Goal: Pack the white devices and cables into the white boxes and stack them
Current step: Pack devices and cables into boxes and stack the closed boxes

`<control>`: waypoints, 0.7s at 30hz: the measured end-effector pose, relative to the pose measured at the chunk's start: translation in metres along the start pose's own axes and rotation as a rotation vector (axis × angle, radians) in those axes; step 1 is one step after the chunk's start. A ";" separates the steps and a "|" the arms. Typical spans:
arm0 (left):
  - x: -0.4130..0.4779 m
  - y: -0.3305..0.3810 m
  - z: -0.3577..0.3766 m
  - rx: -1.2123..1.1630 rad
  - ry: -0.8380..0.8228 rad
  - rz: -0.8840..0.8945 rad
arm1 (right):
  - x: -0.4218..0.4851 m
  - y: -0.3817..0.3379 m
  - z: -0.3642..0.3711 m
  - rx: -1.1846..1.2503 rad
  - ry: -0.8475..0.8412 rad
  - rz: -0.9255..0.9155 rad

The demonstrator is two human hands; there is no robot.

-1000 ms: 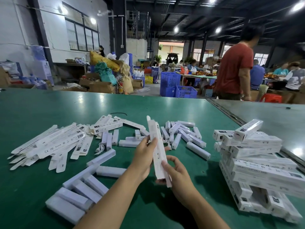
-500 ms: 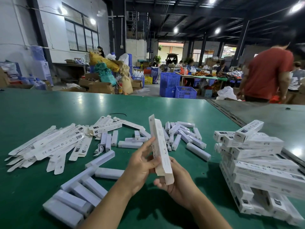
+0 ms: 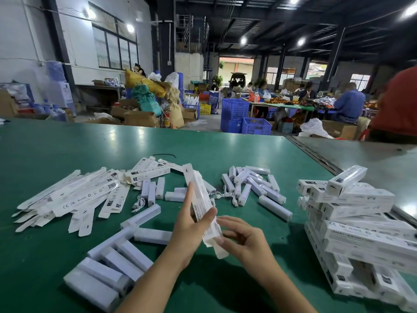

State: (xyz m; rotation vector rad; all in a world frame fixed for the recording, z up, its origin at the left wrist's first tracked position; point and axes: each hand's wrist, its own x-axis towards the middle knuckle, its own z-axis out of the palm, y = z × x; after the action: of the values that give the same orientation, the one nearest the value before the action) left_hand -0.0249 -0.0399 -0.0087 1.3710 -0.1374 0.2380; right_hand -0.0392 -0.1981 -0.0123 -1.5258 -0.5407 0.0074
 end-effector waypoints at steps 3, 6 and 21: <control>-0.001 -0.002 0.002 0.090 0.076 0.042 | -0.001 0.001 0.003 -0.030 -0.022 -0.004; -0.001 -0.005 0.005 0.149 0.099 0.062 | -0.002 0.007 0.011 -0.252 0.019 0.002; -0.012 -0.008 -0.012 0.622 -0.264 0.030 | 0.002 0.011 -0.007 -0.217 0.341 -0.094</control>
State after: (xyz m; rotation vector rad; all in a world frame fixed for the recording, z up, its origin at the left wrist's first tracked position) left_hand -0.0348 -0.0305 -0.0216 2.0188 -0.3230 0.1244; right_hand -0.0315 -0.2034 -0.0214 -1.6662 -0.3469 -0.3887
